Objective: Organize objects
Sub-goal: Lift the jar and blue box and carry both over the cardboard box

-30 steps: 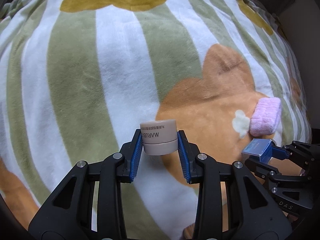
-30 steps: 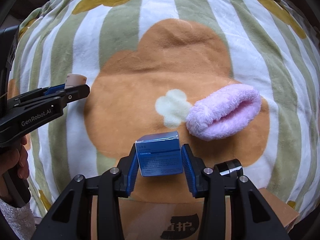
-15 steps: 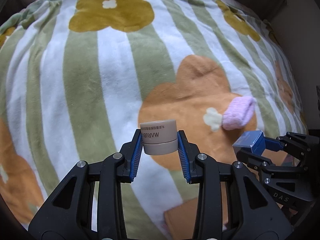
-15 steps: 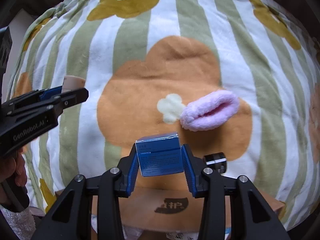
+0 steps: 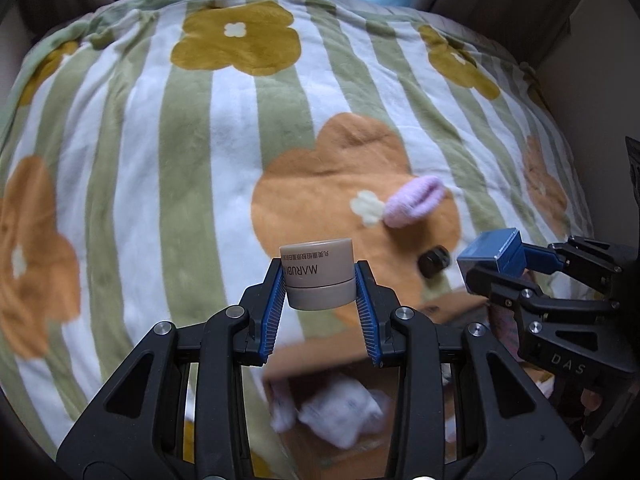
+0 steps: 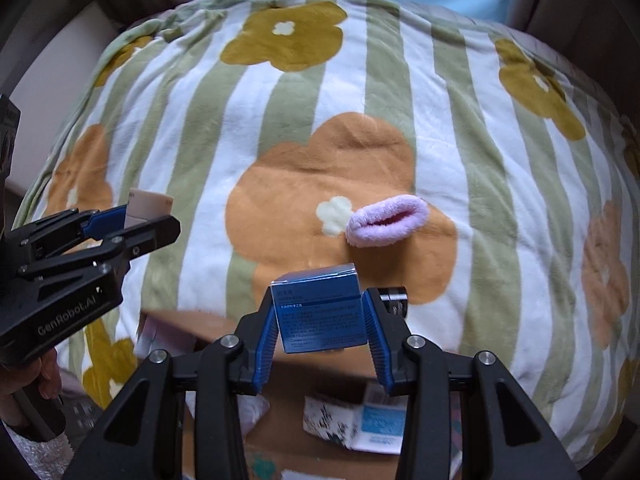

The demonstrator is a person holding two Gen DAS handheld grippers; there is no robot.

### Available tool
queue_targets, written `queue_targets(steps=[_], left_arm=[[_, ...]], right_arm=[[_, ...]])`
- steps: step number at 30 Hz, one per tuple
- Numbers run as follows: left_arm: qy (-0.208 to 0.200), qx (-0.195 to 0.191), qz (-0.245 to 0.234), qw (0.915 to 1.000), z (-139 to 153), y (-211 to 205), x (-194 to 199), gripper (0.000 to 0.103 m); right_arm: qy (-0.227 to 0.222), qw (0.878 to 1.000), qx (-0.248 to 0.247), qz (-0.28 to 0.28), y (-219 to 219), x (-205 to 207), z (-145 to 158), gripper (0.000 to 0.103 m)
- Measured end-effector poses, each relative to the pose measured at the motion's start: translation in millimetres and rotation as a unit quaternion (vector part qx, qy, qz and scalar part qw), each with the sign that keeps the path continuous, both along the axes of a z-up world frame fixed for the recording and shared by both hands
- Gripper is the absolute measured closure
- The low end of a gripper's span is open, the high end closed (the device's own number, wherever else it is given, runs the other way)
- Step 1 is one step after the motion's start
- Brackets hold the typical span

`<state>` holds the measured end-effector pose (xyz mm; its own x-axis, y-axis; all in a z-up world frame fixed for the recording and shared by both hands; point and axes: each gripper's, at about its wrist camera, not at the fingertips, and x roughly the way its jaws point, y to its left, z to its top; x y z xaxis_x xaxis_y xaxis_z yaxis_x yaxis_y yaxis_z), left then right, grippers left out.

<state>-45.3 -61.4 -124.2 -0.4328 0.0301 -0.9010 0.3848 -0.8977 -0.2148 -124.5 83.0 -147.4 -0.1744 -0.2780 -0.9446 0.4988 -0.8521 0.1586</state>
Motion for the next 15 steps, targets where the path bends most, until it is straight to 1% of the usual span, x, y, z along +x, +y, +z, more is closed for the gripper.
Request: queue_targets(steps=[4, 8, 11, 15], left_arm=[[0.000, 0.001, 0.016, 0.9999, 7.6, 25.2, 23.9, 0.072], [-0.003, 0.007, 0.032, 0.9995, 7.1, 55.9, 49.3, 0.072], [-0.010, 0.012, 0.035, 0.9993, -0.1, 75.8, 62.1, 0.072], [-0.023, 0.023, 0.037, 0.9988, -20.3, 101.2, 75.9, 0.072]], right_arm=[[0.008, 1.000, -0.002, 0.016, 15.0, 21.4, 10.7, 0.065], [0.009, 1.000, -0.002, 0.028, 29.0, 44.2, 11.7, 0.065], [0.002, 0.999, -0.001, 0.036, 39.5, 61.6, 5.0, 0.065], [-0.011, 0.999, 0.002, 0.039, 50.4, 80.2, -10.1, 0.065]])
